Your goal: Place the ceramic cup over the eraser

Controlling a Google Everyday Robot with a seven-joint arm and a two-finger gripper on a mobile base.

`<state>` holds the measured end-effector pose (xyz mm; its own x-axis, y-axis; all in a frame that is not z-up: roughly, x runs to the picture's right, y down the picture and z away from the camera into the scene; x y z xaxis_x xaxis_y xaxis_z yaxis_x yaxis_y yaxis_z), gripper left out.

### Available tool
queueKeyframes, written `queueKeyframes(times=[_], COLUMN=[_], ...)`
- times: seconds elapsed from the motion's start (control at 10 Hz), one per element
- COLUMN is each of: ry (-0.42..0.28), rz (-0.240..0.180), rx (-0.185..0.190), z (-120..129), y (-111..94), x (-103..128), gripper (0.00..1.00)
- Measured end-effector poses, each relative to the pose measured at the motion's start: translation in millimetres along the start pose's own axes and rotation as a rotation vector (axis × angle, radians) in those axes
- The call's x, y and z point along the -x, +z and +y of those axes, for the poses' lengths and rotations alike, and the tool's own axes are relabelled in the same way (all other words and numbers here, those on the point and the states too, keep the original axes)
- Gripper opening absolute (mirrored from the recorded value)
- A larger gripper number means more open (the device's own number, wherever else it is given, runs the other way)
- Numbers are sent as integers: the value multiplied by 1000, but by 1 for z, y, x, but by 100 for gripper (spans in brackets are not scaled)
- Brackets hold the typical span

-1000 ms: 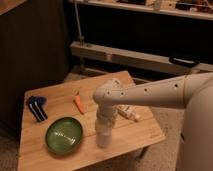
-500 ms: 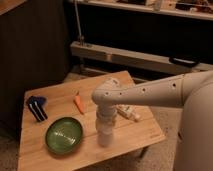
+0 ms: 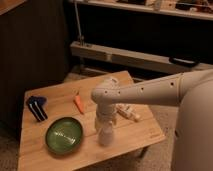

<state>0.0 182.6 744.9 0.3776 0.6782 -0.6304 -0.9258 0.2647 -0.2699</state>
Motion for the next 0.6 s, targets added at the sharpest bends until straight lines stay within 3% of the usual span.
queueKeyframes(times=[0.6], ry=[1], rz=[-3], rx=[24], z=[0], y=[-1], x=[-9], gripper=[77])
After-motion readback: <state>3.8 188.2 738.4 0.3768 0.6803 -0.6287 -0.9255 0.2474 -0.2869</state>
